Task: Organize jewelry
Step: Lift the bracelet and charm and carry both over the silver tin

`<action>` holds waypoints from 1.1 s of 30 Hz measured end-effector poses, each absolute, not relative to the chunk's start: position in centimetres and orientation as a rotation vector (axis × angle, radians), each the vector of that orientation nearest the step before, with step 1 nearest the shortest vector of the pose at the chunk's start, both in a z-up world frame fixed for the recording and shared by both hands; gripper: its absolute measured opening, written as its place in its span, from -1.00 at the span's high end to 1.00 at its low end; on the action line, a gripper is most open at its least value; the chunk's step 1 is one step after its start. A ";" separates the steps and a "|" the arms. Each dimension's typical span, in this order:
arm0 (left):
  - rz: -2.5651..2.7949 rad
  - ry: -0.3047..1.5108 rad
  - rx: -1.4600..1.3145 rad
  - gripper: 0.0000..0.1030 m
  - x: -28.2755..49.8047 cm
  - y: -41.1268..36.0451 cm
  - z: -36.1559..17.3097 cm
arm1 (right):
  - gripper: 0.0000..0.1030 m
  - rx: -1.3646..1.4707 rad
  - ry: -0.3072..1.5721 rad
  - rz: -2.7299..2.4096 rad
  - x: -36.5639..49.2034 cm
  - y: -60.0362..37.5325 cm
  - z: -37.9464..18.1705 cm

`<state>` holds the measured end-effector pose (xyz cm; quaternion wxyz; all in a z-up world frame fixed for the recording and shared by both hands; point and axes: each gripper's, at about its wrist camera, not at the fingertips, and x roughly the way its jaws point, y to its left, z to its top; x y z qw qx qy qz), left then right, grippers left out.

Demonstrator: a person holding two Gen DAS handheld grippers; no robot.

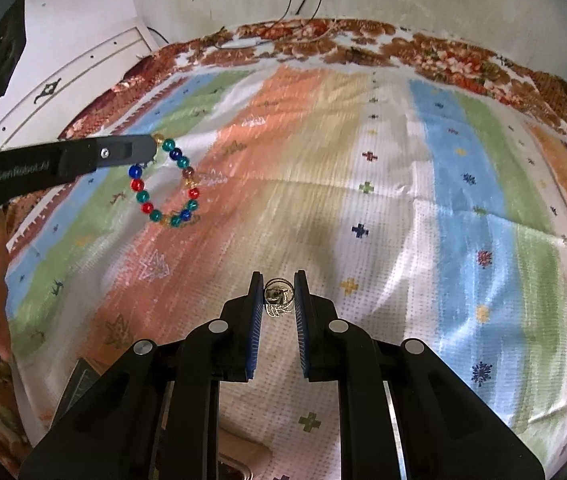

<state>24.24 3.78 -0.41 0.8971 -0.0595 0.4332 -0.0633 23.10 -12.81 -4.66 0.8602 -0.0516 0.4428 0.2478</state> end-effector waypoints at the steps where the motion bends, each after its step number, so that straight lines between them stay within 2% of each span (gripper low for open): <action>1: -0.134 0.893 -0.121 0.82 23.9 3.7 -0.3 | 0.69 -0.112 0.922 0.518 22.9 -12.8 -4.5; 33: -0.205 0.768 -0.145 0.82 13.1 1.5 2.4 | 0.69 -0.084 0.758 0.522 17.2 -14.1 -0.9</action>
